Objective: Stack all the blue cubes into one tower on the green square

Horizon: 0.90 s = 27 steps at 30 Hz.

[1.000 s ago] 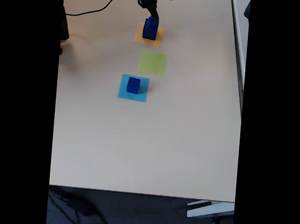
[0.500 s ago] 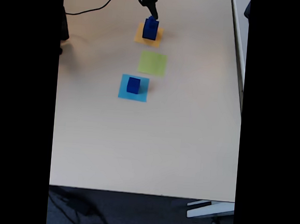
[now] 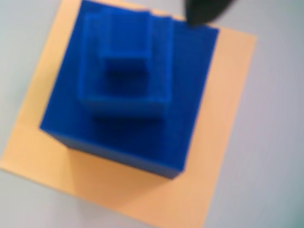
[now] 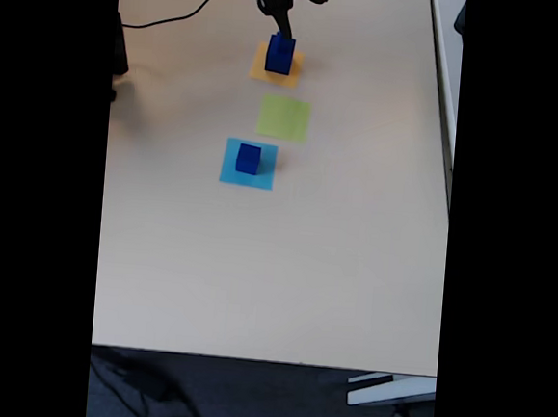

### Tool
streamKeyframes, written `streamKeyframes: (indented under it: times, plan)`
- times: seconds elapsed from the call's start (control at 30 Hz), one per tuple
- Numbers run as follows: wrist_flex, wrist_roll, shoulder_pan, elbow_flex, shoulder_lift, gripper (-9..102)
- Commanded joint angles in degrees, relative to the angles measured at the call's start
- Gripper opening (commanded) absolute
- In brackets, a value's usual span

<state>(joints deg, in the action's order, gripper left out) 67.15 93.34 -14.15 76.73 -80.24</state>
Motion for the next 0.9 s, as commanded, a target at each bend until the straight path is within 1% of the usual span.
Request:
streamKeyframes:
  times: [0.0,0.5,0.6,0.87]
  plan:
    - [1.1,0.4,-0.4,-3.3,-0.4,20]
    - [4.7,-0.9,0.3,-8.9,3.4,20]
    - [6.6,-1.5,0.6,-12.3,6.0,20]
    - [6.3,-1.0,0.4,-12.5,6.8,20]
